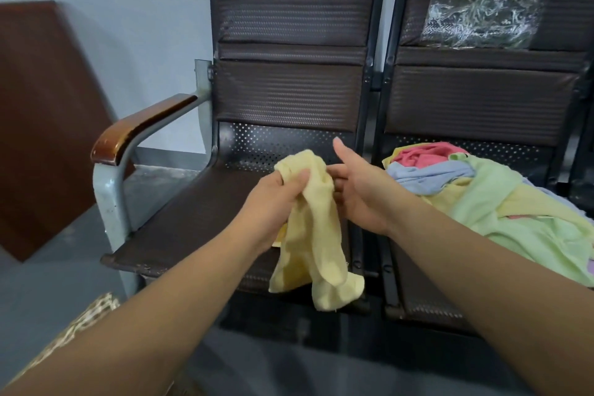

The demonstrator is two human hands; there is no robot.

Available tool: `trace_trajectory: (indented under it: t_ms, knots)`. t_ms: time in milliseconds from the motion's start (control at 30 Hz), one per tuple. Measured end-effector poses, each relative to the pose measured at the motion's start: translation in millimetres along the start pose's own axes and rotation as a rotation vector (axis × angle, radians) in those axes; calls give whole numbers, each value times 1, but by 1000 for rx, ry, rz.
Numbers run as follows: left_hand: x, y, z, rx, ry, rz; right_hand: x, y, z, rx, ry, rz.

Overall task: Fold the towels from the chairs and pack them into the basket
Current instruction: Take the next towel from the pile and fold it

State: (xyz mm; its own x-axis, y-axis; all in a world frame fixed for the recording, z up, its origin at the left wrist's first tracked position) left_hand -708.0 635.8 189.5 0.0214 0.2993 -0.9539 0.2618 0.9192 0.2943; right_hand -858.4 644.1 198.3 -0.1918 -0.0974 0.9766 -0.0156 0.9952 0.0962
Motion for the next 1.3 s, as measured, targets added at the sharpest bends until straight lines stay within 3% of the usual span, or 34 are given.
trace_trajectory:
  t_ms: [67, 133, 233, 400, 500, 633, 733, 867, 1100, 1200, 1300]
  knots:
    - [0, 2, 2, -11, -242, -93, 1, 2, -6, 33, 85, 77]
    - [-1, 6, 2, 9, -328, -113, 0, 3, -5, -22, 128, 135]
    - [-1, 6, 7, 68, -56, 8, -1, 3, 2, -100, 47, 141]
    - [-1, -9, 27, -48, 440, 114, 3, 3, 15, -185, -133, 128]
    - [-5, -5, 29, -30, 422, 61, 4, 5, 16, -102, -207, 62]
    - [-1, 6, 14, 130, 221, 73, -10, 9, -3, 74, 121, -10]
    - [-1, 8, 9, 274, 172, 161, -14, 4, -4, -27, 266, 152]
    - [4, -1, 25, 120, 96, 182, -9, 2, 4, -79, 223, 239]
    - [-8, 0, 39, 264, 720, 116, -1, -3, 22, -222, -436, 79]
    - [-10, 2, 32, 330, 760, 165, -1, -1, 18, -125, -406, 73]
    - [3, 3, 17, 359, 516, 389, -4, 1, 6, -58, -227, 104]
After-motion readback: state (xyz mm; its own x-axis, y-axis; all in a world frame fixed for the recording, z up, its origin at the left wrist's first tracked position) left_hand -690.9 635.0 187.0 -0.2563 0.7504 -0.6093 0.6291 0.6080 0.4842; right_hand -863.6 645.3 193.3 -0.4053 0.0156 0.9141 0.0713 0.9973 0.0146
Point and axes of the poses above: each hand's wrist, its own y-axis away from the middle knuckle, its own z-axis out of the back of the hand, x = y × z, the point moved 3 cm from there along -y, towards the middle knuckle, and after that the axes turned 13 degrees about z, right-handed, at the moved point
